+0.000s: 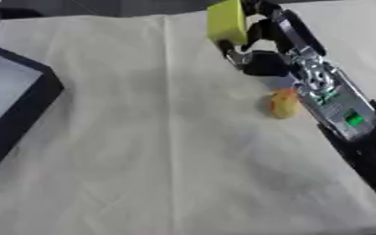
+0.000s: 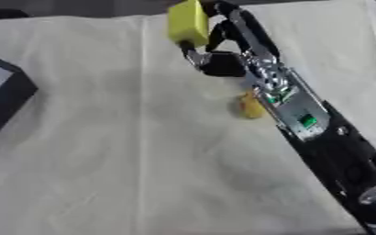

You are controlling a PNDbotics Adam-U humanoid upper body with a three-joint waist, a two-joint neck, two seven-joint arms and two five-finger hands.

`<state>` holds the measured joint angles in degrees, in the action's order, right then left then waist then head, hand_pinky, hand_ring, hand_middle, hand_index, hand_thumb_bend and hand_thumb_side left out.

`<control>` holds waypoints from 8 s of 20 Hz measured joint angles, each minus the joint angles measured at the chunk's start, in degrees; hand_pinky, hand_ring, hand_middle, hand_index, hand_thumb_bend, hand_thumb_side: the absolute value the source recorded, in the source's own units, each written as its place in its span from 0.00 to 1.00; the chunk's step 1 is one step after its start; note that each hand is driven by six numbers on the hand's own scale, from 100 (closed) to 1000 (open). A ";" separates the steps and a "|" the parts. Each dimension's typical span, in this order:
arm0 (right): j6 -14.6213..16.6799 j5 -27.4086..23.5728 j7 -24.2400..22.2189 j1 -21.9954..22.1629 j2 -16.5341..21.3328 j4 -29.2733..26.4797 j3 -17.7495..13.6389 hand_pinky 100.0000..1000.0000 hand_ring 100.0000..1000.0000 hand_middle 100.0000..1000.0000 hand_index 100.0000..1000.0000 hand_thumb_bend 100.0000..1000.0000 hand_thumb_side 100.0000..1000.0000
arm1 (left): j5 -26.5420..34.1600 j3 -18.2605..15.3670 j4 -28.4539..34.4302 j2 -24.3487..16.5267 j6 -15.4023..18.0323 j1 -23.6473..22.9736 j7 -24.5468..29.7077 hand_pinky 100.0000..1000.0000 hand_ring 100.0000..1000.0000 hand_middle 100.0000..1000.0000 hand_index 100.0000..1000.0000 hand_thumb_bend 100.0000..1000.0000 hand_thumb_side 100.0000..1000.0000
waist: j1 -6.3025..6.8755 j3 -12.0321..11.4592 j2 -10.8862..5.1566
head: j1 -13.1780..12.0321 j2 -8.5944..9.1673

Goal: Pick up the objects with one hand, pass them to the other hand, and then place them into the box on the other side of the table.

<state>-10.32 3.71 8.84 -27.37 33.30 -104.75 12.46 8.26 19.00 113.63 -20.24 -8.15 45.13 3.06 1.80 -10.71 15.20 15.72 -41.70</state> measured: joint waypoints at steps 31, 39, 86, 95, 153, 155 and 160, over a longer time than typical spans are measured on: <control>3.97 1.70 -1.69 -0.92 -5.24 2.92 6.47 0.45 0.35 0.40 0.48 0.12 0.00 | -13.21 5.84 0.02 2.21 -12.24 8.66 8.88 0.79 0.70 0.62 0.72 0.00 0.48 | 1.86 -2.80 -0.66 | 2.02 -1.06; 3.03 2.55 -1.41 -1.45 -5.45 1.29 7.41 0.45 0.35 0.40 0.48 0.12 0.00 | -20.20 7.74 0.02 2.24 -15.26 10.62 13.96 0.79 0.71 0.64 0.75 0.00 0.44 | 2.10 -3.07 -0.66 | 1.86 -1.30; 5.19 6.51 -3.33 0.17 -5.67 -0.40 11.21 0.45 0.35 0.39 0.48 0.10 0.00 | -53.08 13.39 -10.70 5.26 -11.93 12.86 33.86 0.80 0.77 0.74 0.82 0.40 0.30 | 2.75 -3.51 -0.66 | 0.02 -2.10; 5.83 7.20 -3.35 0.18 -5.68 -0.30 11.30 0.45 0.35 0.39 0.48 0.10 0.00 | -54.79 13.69 -12.07 5.75 -11.81 12.86 34.04 0.80 0.77 0.74 0.81 0.40 0.33 | 2.80 -3.51 -0.66 | -0.06 -2.10; 7.00 11.33 -4.51 0.70 -5.66 -0.29 11.93 0.44 0.35 0.39 0.47 0.11 0.00 | -57.06 16.11 -22.28 8.72 -12.02 12.57 26.26 0.64 0.55 0.49 0.58 0.32 0.09 | 3.17 -3.35 -0.66 | -0.82 -2.11; 6.99 11.37 -4.51 0.70 -5.65 -0.29 11.92 0.44 0.35 0.39 0.48 0.12 0.00 | -56.76 16.16 -22.28 8.72 -12.35 12.57 25.92 0.63 0.53 0.47 0.55 0.30 0.06 | 3.17 -3.37 -0.66 | -0.85 -2.11; 6.92 11.39 -4.25 0.70 -5.65 -0.29 11.91 0.44 0.36 0.40 0.49 0.20 0.00 | -56.37 16.23 -22.26 8.73 -12.90 12.57 25.42 0.61 0.48 0.43 0.47 0.26 0.02 | 3.17 -3.41 -0.66 | -0.94 -2.11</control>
<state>-3.40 15.10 4.59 -26.67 27.65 -105.03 24.37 -48.11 35.22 91.37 -11.51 -21.05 57.70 28.48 4.96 -14.12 14.53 14.77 -43.81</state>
